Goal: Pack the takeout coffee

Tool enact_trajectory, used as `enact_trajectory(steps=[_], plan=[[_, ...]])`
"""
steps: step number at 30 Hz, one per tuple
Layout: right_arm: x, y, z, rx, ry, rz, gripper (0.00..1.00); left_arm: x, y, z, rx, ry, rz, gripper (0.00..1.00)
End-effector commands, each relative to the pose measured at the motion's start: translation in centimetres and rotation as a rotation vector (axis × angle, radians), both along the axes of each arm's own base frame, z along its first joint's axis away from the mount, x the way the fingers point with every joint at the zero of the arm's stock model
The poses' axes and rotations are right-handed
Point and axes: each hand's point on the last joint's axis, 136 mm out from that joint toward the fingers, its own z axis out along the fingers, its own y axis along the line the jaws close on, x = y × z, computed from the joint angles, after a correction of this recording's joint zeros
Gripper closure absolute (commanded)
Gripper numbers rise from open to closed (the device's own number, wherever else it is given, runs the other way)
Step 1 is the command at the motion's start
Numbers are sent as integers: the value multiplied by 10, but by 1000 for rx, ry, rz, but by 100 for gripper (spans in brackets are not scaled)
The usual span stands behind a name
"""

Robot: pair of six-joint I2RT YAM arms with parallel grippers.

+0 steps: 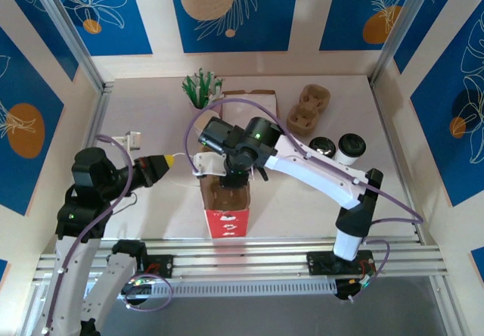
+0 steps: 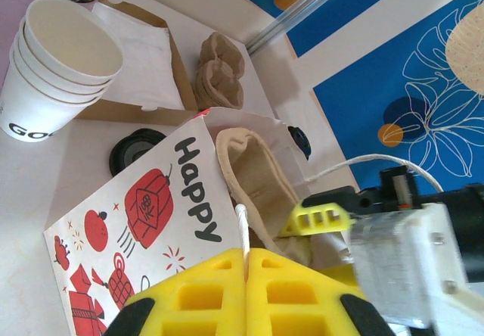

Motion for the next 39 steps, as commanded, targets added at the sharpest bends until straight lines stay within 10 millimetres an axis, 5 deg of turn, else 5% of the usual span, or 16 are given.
enact_trajectory(steps=[1,39], plan=[[-8,-1,-8,-27,64,-12,60,-3,-2,7,4,-35,-15,100],[6,-16,-48,-88,233,-147,61,-8,1,5,58,-47,-17,100]])
